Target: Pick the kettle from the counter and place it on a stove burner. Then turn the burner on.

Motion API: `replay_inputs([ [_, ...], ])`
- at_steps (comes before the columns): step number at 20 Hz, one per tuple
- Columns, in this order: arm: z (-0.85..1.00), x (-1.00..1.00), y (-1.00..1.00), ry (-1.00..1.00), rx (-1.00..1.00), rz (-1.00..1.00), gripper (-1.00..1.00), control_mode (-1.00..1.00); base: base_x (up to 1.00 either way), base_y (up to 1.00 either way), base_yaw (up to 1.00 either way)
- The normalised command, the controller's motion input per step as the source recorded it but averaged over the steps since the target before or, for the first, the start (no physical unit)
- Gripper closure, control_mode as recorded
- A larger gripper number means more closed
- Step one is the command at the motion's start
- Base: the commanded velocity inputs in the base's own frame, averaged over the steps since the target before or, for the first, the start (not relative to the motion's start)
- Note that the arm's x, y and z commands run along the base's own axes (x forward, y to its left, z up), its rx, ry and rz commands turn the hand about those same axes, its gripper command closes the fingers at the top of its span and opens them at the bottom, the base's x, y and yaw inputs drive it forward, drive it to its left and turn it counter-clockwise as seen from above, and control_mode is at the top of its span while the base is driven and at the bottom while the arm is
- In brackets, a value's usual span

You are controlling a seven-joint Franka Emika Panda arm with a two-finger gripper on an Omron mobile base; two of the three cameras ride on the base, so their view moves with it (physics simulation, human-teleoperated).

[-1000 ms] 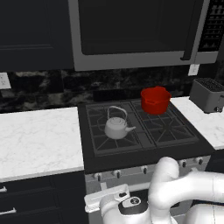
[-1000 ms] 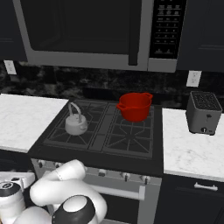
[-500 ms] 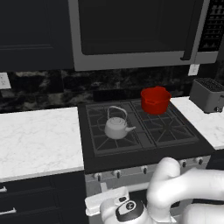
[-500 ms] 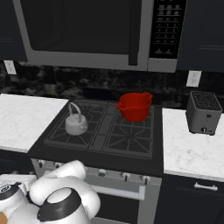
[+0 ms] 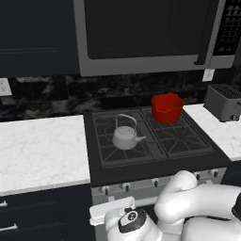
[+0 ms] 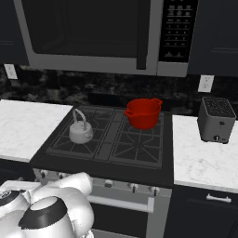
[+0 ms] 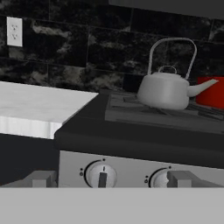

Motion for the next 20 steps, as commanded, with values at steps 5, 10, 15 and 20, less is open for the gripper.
replay_inputs([
  [5,-0.04,0.15,-0.20,0.00,0.00,-0.03,-1.00,-1.00,0.00,0.00,0.00],
  [10,-0.30,0.07,-0.17,0.00,0.03,-0.01,-1.00,-1.00,0.00,0.00,0.00],
  [15,-0.16,0.22,-0.08,0.01,0.03,0.00,-1.00,-1.00,0.00,0.00,0.00],
  [20,0.00,0.30,0.00,0.02,0.00,0.02,-1.00,-1.00,0.00,0.00,0.00],
])
